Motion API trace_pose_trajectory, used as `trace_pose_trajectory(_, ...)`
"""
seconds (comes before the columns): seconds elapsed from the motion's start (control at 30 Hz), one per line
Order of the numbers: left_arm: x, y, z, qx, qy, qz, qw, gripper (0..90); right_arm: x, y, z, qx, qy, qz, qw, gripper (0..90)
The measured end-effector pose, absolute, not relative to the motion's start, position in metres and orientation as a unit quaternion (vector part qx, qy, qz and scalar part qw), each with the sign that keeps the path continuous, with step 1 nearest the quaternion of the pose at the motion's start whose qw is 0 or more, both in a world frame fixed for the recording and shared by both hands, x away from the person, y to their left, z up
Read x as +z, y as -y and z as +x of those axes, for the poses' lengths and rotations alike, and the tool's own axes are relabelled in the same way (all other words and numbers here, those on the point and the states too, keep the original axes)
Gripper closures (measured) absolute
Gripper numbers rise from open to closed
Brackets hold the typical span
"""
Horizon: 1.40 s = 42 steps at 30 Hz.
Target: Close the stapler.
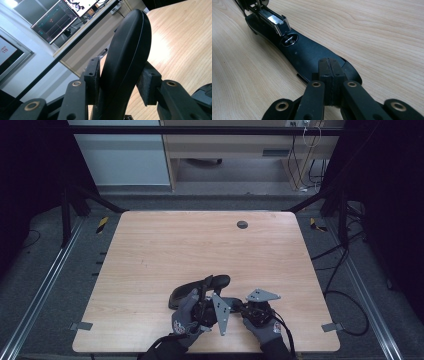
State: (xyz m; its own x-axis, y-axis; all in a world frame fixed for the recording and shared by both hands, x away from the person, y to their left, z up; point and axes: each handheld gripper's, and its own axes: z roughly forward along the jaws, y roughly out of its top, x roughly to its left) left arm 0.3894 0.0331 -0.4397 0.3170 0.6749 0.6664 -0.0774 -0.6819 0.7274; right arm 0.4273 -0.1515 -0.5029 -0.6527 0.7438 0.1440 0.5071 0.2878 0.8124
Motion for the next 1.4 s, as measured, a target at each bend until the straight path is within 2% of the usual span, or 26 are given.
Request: trace_pose_trajectory(1.4,-0.475,-0.003,0.389,0.538,-0.121,0.793,0.261,51.3,-0.501,0.169,0.429,0.436,-0.786,0.413,0.147,90.0)
